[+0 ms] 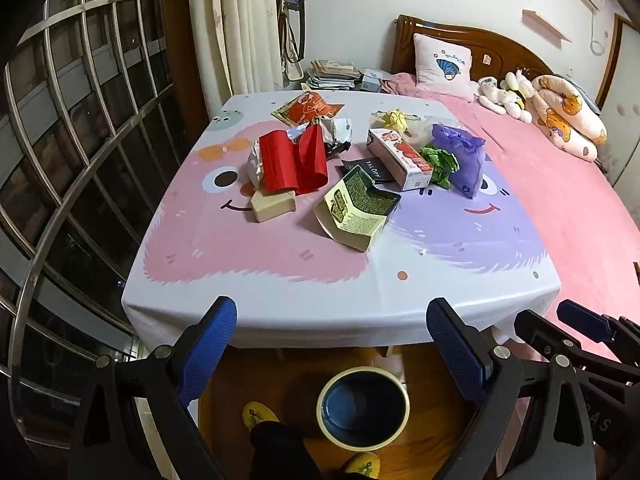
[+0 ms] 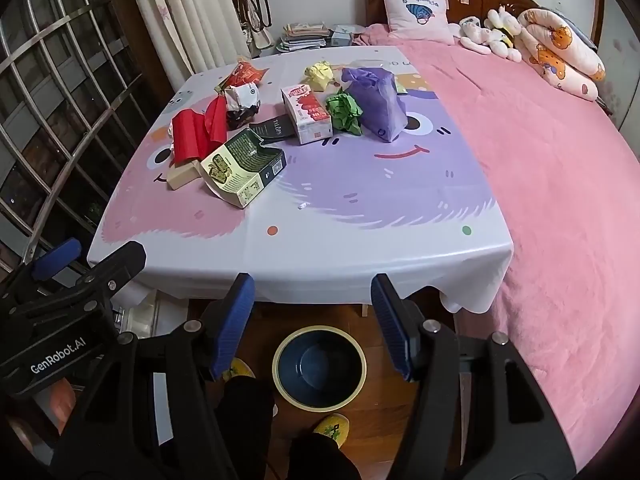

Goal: Collect trash

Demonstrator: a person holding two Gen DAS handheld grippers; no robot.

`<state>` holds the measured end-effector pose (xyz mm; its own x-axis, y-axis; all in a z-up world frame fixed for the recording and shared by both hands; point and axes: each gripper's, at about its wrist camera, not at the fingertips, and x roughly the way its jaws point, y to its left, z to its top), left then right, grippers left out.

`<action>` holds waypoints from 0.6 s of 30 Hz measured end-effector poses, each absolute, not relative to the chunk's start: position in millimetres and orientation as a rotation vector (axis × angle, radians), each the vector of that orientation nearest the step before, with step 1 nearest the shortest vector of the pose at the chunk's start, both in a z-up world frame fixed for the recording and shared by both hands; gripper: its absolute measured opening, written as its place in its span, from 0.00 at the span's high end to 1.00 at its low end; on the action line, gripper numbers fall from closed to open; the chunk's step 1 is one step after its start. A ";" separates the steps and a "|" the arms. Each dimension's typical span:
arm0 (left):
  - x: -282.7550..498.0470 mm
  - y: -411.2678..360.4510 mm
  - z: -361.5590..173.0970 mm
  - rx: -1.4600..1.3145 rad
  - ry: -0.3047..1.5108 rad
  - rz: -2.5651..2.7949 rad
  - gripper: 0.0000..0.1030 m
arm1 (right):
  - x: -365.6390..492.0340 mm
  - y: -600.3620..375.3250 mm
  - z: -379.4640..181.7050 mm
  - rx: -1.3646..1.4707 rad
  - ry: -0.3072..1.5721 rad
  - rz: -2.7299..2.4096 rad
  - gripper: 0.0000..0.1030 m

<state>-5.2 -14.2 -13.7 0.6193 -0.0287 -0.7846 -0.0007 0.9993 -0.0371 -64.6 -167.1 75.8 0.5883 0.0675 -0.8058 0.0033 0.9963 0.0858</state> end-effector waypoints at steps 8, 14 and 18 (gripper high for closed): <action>0.3 -16.1 -18.2 -0.036 0.914 -0.010 0.05 | -61.3 -170.1 72.2 0.087 0.944 0.043 0.44; 1.9 -15.4 -18.4 -0.037 0.914 -0.005 0.05 | -61.8 -174.3 70.3 0.092 0.944 0.050 0.44; 1.3 -15.4 -17.5 -0.035 0.914 -0.009 0.05 | -61.9 -173.2 68.4 0.092 0.945 0.054 0.44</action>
